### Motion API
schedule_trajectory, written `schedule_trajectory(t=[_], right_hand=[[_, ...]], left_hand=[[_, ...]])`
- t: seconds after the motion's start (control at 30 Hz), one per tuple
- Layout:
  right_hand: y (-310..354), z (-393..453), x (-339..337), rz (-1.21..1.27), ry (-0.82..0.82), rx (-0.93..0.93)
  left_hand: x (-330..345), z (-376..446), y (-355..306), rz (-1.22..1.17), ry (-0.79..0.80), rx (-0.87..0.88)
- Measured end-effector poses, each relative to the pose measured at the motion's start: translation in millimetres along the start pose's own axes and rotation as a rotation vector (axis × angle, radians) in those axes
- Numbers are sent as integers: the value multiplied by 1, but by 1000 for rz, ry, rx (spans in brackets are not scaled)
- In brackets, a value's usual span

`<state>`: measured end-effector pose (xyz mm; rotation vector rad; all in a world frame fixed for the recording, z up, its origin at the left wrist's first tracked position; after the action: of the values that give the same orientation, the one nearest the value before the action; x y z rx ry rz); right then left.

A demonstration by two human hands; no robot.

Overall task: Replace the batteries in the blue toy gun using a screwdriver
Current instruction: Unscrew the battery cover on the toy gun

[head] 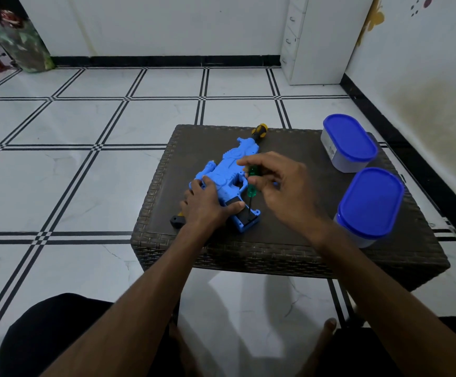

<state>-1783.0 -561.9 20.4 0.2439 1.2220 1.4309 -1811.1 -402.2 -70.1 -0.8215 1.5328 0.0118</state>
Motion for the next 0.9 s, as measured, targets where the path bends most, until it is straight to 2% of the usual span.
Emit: schedule_trajectory(t=[0.37,0.53,0.9], right_hand=[[-3,-3,4,-21,-59,-7],[-3,-3,7,107,-11,58],[-9,-1,6,17,-101,8]], left_hand=[[2,2,1,0,1,1],[2,2,1,6,3,1],[1,0,-1,2,0,3]])
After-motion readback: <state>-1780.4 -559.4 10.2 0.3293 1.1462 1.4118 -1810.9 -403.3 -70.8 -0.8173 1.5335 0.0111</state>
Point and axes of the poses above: each hand's wrist, its own z-axis towards the middle knuckle, its own x-axis out of the palm, y = z × x, the point moved 3 cm from there along z, towards the middle knuckle
